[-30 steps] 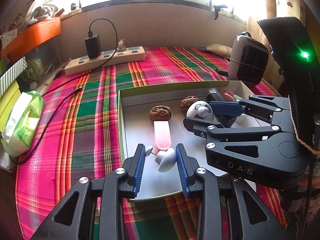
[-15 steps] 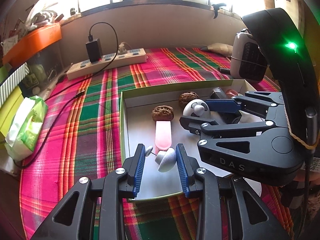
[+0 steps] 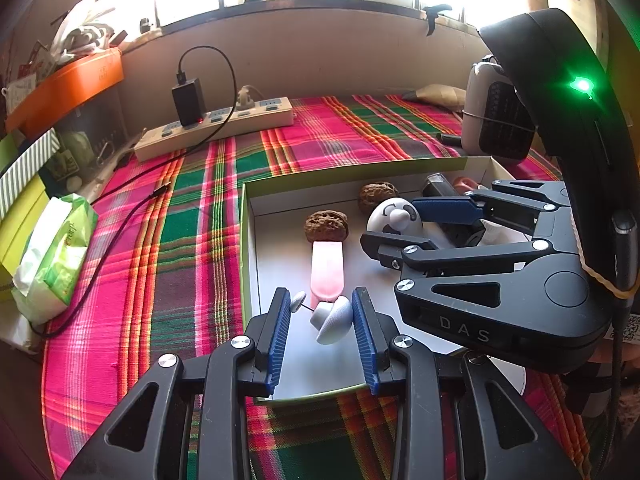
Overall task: Organize objects
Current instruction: 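Lower and release the mushroom with the left gripper while the right lowers and releases the panda gadget, then withdraw both grippers from the tray toward the round container and cable, then close the left gripper on the green-based white round container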
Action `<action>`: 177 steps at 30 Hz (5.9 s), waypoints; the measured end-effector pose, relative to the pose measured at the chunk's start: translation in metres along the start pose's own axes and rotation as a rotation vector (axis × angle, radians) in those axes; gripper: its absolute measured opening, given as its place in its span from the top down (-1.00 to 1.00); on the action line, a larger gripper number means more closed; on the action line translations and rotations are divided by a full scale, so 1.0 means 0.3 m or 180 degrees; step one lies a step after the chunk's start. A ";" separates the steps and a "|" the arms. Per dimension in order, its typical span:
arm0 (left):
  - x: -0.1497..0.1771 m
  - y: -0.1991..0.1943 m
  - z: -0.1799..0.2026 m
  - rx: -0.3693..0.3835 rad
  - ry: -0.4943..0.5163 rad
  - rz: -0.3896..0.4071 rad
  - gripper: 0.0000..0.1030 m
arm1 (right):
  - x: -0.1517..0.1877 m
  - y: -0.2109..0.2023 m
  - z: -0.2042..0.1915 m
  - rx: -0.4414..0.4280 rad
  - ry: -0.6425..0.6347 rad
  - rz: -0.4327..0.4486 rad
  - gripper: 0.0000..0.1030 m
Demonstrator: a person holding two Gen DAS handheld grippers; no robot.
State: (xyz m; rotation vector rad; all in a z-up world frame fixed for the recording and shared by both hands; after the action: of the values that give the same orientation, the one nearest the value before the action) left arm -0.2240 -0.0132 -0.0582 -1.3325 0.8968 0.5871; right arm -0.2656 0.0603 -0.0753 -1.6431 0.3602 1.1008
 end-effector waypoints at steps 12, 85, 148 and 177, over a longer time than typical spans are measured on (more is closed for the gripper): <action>0.001 -0.001 0.005 -0.0002 0.0001 0.0001 0.42 | 0.003 -0.002 -0.002 -0.0003 0.0045 -0.0009 0.04; 0.017 -0.132 0.009 -0.0033 -0.0137 0.0094 0.36 | 0.017 -0.192 -0.005 0.0109 0.0407 0.0237 -0.15; 0.104 -0.179 0.275 0.0518 0.0008 -0.0016 0.22 | 0.319 -0.479 0.089 0.0463 0.0806 0.0229 -0.15; 0.107 -0.144 0.236 0.0392 -0.0127 -0.0043 0.37 | 0.330 -0.455 0.073 0.0396 0.0778 0.0132 -0.15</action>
State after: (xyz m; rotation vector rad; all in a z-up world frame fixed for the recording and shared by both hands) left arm -0.1562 0.0445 -0.0604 -1.2112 0.8770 0.5377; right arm -0.1277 0.1600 -0.0727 -1.6681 0.6119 0.8905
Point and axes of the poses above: each gripper's, at about its wrist camera, not at the fingertips, and y roughly the way its jaws point, z to its right, x to its underside, the point moved 10 cm from there along y, roughly the way its jaws point, and after that the axes turned 12 degrees about z, right-handed, at the moved point
